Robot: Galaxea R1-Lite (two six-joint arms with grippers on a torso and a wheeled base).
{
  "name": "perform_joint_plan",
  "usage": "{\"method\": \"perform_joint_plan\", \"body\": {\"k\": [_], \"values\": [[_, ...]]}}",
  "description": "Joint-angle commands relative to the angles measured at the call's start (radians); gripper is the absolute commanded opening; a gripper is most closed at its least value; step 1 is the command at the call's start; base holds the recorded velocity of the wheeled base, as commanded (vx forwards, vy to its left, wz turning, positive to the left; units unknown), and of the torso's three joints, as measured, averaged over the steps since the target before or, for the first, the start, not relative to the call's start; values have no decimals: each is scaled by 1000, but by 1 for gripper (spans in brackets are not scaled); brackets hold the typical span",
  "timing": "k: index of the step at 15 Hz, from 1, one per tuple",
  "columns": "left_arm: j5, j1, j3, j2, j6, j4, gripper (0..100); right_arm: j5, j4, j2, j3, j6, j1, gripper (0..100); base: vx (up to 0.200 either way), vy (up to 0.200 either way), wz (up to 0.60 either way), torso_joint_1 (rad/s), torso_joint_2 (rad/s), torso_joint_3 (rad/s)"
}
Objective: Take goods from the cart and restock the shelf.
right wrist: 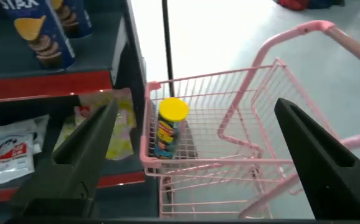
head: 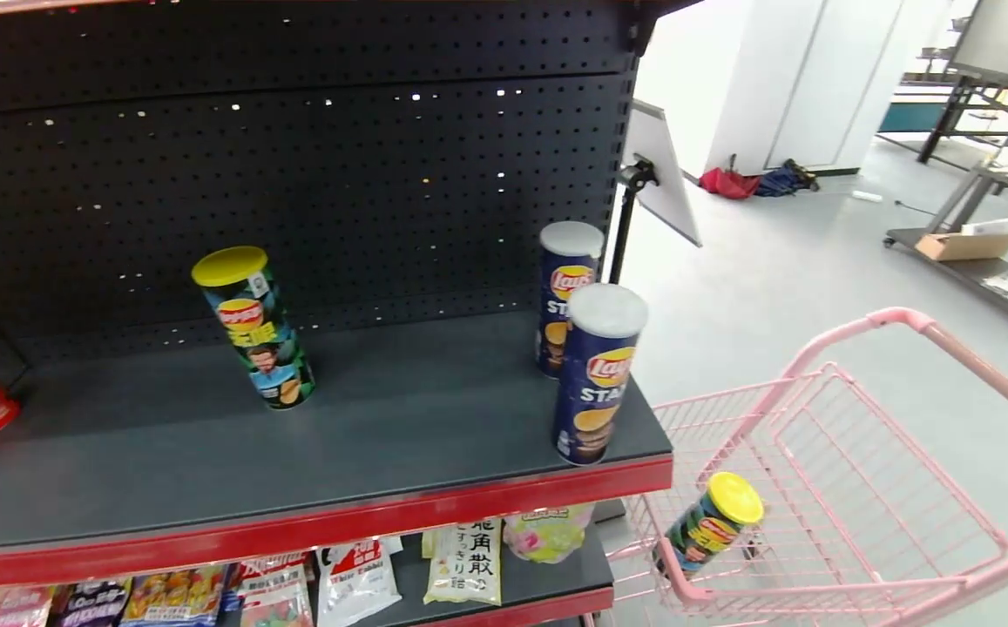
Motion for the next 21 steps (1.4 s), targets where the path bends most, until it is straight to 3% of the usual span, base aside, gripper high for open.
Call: {"method": "perform_joint_plan", "body": {"k": [1, 12, 21], "values": [[0, 0, 0, 0, -1, 0, 100, 0, 0, 0, 0, 0, 0, 100, 0, 0, 0, 0, 0, 0], [0, 0, 0, 0, -1, 0, 100, 0, 0, 0, 0, 2, 0, 100, 0, 0, 0, 0, 0, 0], [0, 0, 0, 0, -1, 0, 100, 0, 0, 0, 0, 2, 0, 100, 0, 0, 0, -112, 255, 139]]}}
